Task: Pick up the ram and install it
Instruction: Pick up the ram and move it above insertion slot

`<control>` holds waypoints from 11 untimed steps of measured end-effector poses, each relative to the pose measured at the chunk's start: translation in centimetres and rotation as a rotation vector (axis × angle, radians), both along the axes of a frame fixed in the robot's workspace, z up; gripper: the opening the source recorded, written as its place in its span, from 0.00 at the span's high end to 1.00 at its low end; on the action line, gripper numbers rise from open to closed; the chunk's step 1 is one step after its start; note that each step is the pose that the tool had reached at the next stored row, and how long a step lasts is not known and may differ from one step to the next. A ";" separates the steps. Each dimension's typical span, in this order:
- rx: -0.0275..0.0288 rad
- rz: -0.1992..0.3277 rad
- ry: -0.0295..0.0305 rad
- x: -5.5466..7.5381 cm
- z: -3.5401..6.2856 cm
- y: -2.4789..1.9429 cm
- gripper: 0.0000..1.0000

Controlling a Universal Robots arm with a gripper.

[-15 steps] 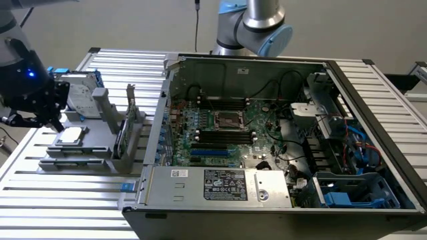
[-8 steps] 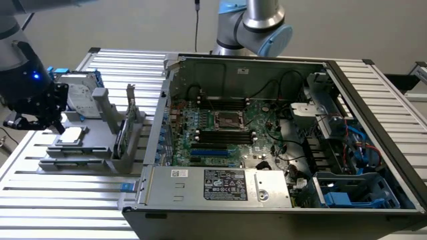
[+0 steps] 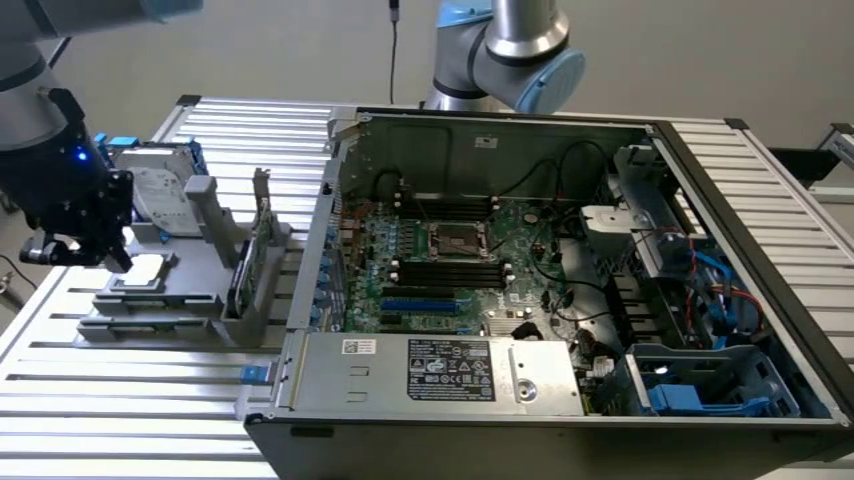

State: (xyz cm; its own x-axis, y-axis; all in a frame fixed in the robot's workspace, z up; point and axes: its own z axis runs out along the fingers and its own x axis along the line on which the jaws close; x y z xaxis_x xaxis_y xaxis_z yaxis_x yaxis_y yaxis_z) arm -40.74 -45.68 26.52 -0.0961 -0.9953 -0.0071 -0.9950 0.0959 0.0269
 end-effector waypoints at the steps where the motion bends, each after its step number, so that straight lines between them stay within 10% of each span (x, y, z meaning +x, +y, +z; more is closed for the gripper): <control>1: 0.0001 0.018 -0.0001 0.0 -0.07 0.00 0.89; 11: -0.0020 0.131 -0.0047 0.0 -0.32 -0.68 0.89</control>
State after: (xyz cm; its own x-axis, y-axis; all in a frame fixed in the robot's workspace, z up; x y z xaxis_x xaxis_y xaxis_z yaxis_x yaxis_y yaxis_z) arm -40.75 -46.37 26.19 0.0345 -0.9994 -0.0053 -0.9992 -0.0346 0.0221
